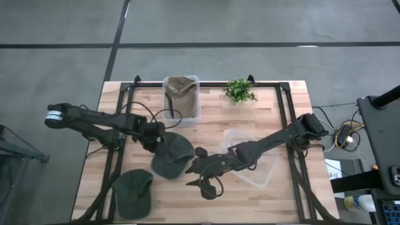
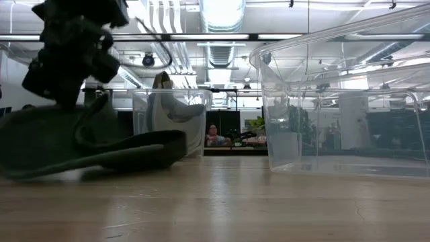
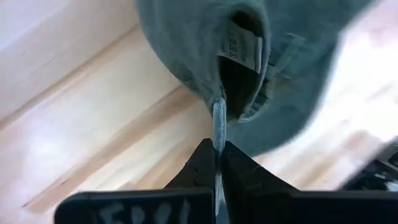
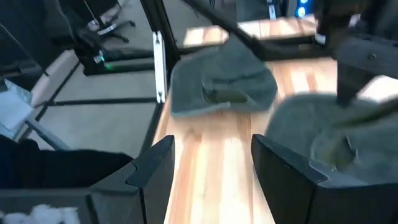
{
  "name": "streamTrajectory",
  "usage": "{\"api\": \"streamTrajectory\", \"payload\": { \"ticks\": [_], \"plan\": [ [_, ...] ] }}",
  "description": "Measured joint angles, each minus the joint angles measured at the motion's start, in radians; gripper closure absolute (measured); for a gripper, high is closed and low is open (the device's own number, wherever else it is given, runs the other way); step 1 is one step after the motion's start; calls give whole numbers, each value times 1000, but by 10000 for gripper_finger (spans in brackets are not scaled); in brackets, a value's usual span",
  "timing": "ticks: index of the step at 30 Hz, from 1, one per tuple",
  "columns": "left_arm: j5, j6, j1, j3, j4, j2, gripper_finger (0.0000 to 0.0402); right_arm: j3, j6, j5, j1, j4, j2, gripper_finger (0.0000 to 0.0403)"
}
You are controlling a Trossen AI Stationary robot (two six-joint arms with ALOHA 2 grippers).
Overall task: Pick & Place hat
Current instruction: Put the top black cap into the bottom transparent bin
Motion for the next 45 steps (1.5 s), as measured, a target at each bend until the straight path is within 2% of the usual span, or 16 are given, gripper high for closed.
{"api": "streamTrajectory", "payload": {
  "ticks": [9,14,18,22,28,34,40,43,45],
  "plan": [
    [-44,61,-18,111,16,-92,397,125,-45,-3,3,-1,-10,197],
    [-69,124,-27,183,32,-131,398,242,-22,-61,5,-88,-11,197],
    [-156,217,-28,250,41,-151,398,343,-16,-52,12,-196,-10,197],
    [-249,303,-28,297,109,-166,398,439,-18,20,19,-308,-11,197],
    [-403,440,-28,343,252,-175,399,540,-36,291,41,-477,-11,197],
    [-557,571,-26,343,418,-194,399,609,-129,603,97,-540,-11,197],
    [-643,697,-26,343,540,-204,399,623,-322,1044,187,-540,-11,197],
    [-644,749,-26,343,636,-207,399,607,-355,1279,218,-540,-11,197],
    [-638,784,-26,343,693,-209,399,597,-361,1390,224,-541,-11,197]
  ]
}}
